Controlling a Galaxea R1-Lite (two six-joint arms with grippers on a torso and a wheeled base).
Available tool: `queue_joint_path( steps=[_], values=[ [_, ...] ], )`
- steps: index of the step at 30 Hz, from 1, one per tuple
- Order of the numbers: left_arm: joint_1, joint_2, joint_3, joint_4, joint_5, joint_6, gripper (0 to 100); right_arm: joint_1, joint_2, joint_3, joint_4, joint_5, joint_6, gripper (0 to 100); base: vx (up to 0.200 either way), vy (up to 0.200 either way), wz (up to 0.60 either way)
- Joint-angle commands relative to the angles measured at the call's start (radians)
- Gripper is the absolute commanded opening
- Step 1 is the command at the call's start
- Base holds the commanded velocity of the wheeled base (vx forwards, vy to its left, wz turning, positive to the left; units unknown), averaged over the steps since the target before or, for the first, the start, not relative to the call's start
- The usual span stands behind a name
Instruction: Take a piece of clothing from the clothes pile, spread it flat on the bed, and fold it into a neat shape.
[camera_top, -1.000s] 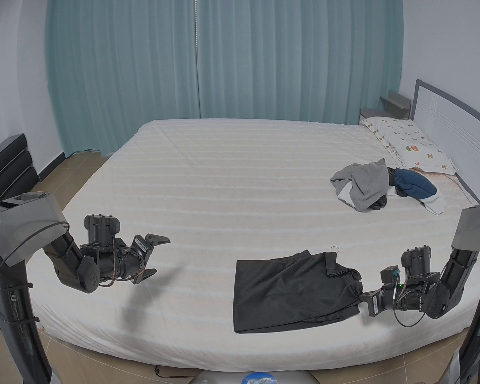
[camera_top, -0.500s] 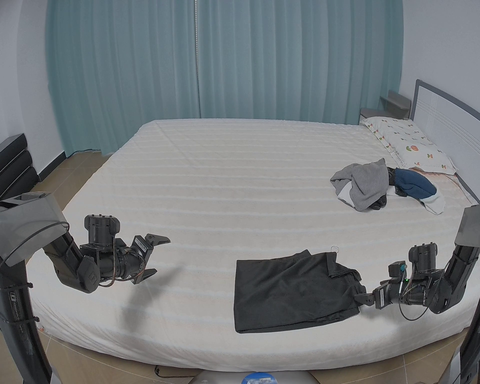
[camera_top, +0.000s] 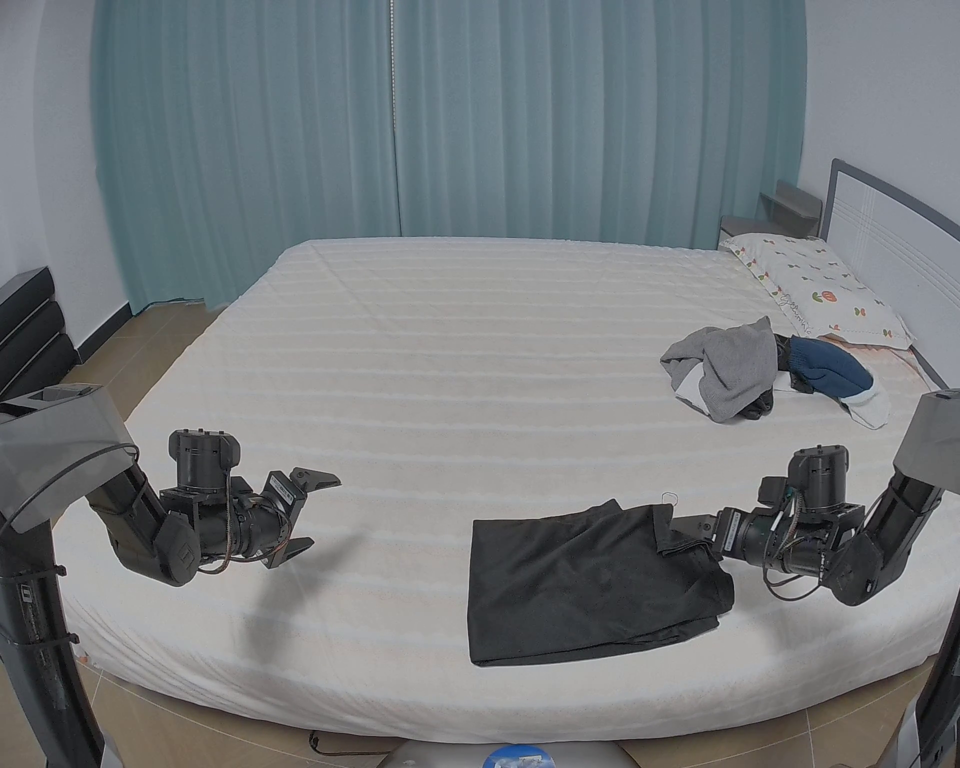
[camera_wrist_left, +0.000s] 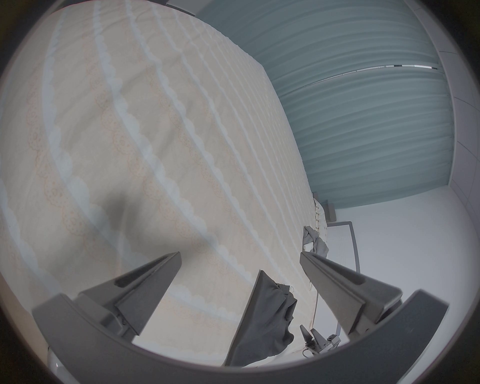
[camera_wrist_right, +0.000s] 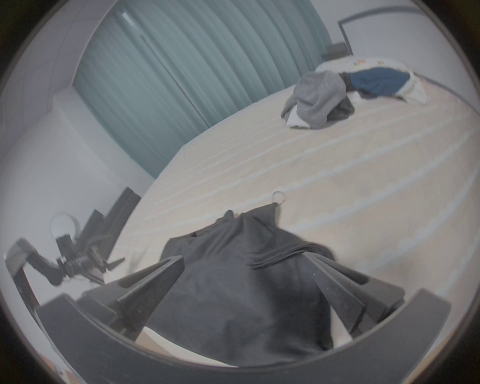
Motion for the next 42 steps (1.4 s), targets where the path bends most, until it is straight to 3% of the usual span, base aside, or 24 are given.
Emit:
queue_joint_path(
  steps=[1,9,14,20,27,42],
  values=[
    [-0.002,0.002,0.0,0.0,0.0,0.001,100,0.085,0.081,-0.065,0.005,0.009,0.123,100,0.0,0.0,0.0],
    [-0.003,0.002,0.0,0.0,0.0,0.001,100,0.147,0.143,-0.129,0.006,0.012,0.221,100,0.0,0.0,0.0],
    [-0.003,0.002,0.0,0.0,0.0,0.001,100,0.147,0.179,-0.16,0.011,0.004,0.225,100,0.0,0.0,0.0],
    [-0.003,0.003,0.0,0.0,0.0,0.001,100,0.098,0.215,-0.217,0.014,-0.002,0.225,100,0.0,0.0,0.0],
    [-0.005,0.003,0.0,0.0,0.0,0.001,100,0.039,0.253,-0.287,-0.025,-0.086,0.225,100,0.0,0.0,0.0],
    [-0.003,0.003,-0.002,0.0,0.0,0.001,100,-0.065,0.264,-0.293,-0.1,-0.076,0.228,100,0.0,0.0,0.0]
  ],
)
